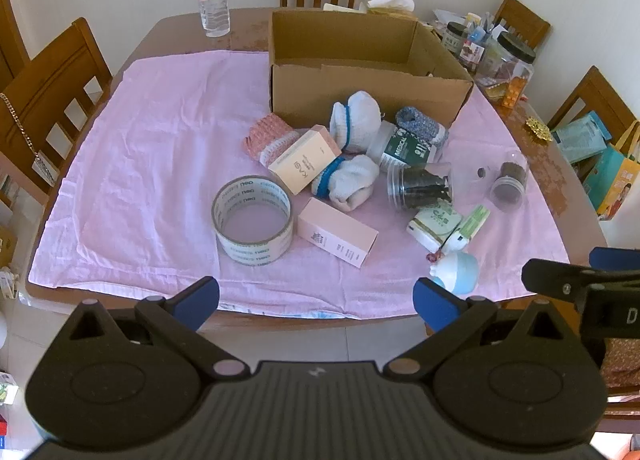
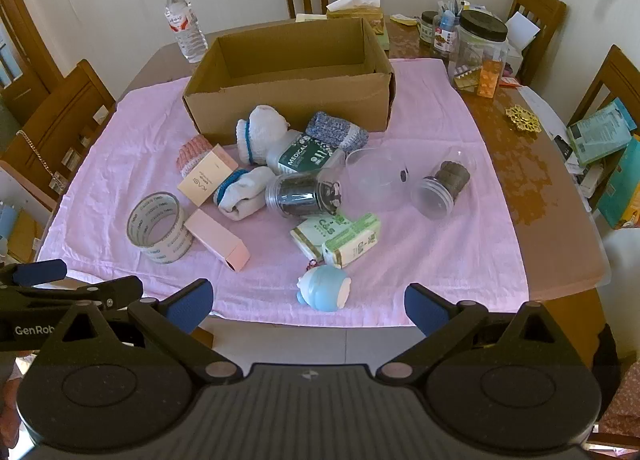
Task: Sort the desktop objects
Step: 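Move both tools toward the items on the pink cloth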
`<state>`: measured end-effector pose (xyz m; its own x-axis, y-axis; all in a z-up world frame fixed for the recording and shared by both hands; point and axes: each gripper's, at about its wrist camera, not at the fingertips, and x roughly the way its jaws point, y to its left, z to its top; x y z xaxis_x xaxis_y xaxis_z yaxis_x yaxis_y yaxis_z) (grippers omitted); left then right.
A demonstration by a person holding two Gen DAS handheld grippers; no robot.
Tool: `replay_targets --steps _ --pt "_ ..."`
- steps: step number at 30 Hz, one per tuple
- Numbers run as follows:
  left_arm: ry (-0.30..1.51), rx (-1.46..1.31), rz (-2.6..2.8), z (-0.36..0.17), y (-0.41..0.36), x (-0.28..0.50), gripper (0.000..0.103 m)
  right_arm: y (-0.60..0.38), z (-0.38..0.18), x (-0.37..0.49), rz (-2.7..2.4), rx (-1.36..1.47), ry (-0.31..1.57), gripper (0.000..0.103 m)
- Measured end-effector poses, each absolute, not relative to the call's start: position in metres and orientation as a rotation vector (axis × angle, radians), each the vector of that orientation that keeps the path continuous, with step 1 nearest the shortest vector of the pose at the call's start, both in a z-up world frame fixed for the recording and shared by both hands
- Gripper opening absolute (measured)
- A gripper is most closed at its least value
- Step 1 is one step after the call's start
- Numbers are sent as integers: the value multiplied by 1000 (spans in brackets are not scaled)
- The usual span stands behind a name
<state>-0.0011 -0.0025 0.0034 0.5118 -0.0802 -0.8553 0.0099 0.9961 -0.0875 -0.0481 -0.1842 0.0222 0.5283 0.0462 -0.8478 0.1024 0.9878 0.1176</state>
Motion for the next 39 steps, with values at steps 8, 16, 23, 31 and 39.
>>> replay_targets --steps 8,16,23,31,39 --pt "1022 -78 -58 4 -5 0 102 -188 25 -45 -7 163 999 103" --pt "1009 -73 -63 3 -9 2 102 -191 27 -43 14 162 980 103" --pt "997 -79 -50 4 -11 4 102 -198 29 -41 37 156 962 103" --pt "980 -105 -11 5 -10 4 102 -202 33 -34 96 125 946 103" --pt "988 -117 38 1 -9 0 102 -204 33 -24 177 96 932 103"
